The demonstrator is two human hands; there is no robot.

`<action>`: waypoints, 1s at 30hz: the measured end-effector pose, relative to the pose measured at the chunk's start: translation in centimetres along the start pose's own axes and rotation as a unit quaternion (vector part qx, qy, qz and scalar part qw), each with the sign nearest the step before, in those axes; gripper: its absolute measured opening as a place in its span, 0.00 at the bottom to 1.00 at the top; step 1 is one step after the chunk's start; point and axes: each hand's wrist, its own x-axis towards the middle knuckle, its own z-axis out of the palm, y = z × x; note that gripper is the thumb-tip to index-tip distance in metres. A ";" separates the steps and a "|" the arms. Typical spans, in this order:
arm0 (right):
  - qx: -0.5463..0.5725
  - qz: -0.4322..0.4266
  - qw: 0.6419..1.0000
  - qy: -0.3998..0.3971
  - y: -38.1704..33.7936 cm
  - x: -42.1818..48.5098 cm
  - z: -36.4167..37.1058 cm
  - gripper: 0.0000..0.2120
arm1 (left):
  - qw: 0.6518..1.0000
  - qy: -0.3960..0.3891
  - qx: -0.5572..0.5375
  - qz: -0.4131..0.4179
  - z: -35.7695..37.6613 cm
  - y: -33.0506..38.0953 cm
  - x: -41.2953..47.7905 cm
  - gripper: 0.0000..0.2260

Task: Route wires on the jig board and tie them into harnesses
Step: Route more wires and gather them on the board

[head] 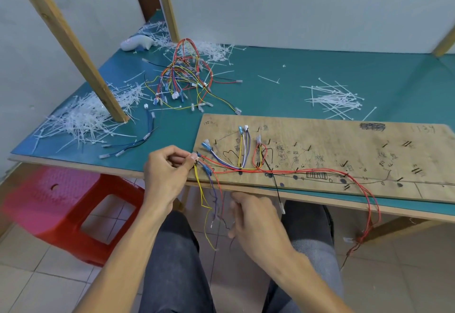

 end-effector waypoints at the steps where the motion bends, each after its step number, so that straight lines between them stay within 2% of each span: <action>1: 0.001 0.009 1.000 0.006 -0.3 0.2 0.5 0.13 | 1.000 0.000 -0.003 -0.001 0.0 0.1 0.0 0.06; 6: 0.180 0.058 0.981 0.033 -1.1 1.0 1.8 0.09 | 1.000 0.000 -0.003 -0.003 0.0 0.3 -0.1 0.06; 9: 0.103 0.030 0.989 0.101 -0.6 0.7 1.6 0.10 | 1.000 -0.005 -0.001 0.001 0.0 0.2 -0.1 0.06; 11: 0.095 0.027 0.989 0.106 -0.6 0.0 0.8 0.14 | 1.000 -0.005 0.001 0.007 -0.1 0.1 -0.1 0.06; 15: 0.051 0.006 0.996 0.075 0.0 -1.5 -2.8 0.20 | 1.000 -0.005 0.000 0.010 0.0 0.1 0.0 0.06; 17: 0.126 0.013 0.991 0.035 0.5 -2.0 -5.7 0.20 | 1.000 -0.003 -0.006 0.006 0.1 0.2 0.1 0.06; 19: 0.203 0.024 0.979 0.010 1.3 -2.4 -8.8 0.18 | 1.000 0.000 -0.007 0.001 0.1 0.1 0.1 0.06; 21: 0.227 0.038 0.973 0.019 2.7 -2.7 -11.4 0.15 | 1.000 0.004 -0.011 -0.005 0.2 0.1 0.2 0.06; 24: 0.227 0.063 0.972 0.019 4.8 -3.3 -14.5 0.09 | 1.000 0.013 -0.008 -0.014 0.2 0.2 0.0 0.06; 30: 0.215 0.042 0.974 -0.059 7.2 -4.3 -17.1 0.09 | 0.999 0.019 -0.019 -0.018 0.2 0.2 -0.1 0.05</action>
